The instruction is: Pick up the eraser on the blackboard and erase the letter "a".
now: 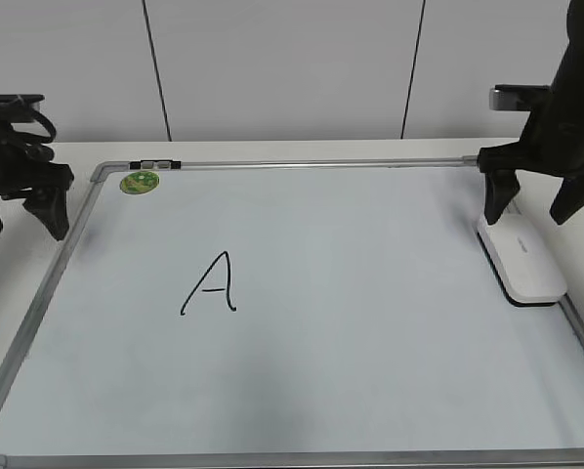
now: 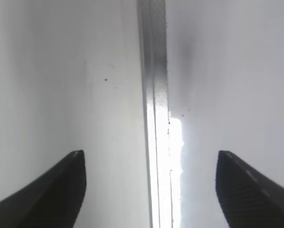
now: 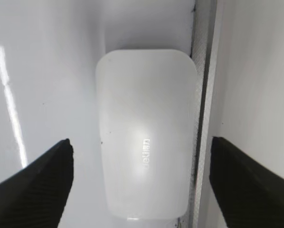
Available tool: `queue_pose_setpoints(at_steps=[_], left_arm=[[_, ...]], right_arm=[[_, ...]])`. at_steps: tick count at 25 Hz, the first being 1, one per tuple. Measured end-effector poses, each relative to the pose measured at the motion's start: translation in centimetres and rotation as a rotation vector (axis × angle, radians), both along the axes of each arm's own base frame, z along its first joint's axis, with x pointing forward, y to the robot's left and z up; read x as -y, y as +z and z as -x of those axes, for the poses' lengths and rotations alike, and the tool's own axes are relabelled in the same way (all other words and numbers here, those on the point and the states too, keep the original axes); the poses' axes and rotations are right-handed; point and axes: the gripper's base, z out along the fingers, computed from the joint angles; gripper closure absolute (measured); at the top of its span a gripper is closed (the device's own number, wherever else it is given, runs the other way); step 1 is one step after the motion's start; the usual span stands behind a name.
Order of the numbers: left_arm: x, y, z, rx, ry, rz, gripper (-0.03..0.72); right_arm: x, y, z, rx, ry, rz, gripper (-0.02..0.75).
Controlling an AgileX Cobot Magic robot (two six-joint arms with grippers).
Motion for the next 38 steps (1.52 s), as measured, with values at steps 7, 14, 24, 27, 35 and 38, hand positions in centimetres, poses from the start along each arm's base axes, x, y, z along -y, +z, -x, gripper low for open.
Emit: queue_pose_setpoints(at_steps=[7, 14, 24, 27, 35, 38], left_arm=[[-0.2, 2.1, 1.2, -0.033, -0.009, -0.023, 0.001], [-0.4, 4.1, 2.8, -0.092, -0.013, -0.034, 0.097], [-0.4, 11.7, 7.1, 0.092, -0.022, -0.026, 0.244], [-0.1, 13.1, 9.8, 0.123, -0.039, -0.023, 0.259], [-0.8, 14.2, 18.6, 0.291, -0.047, -0.036, 0.265], [-1.1, 14.3, 22.1, 0.37, -0.048, -0.034, 0.266]], right_arm=[[0.0, 3.4, 0.8, 0.08, -0.007, -0.002, 0.076], [0.0, 7.6, 2.1, 0.173, -0.046, -0.011, 0.162], [-1.0, 9.6, 6.9, 0.163, -0.072, -0.081, 0.231], [-1.9, 10.5, 8.6, 0.174, -0.046, -0.084, 0.234], [-3.5, 14.6, 17.2, 0.359, 0.052, -0.059, 0.235], [-3.1, 15.4, 21.0, 0.467, 0.057, -0.074, 0.235]])
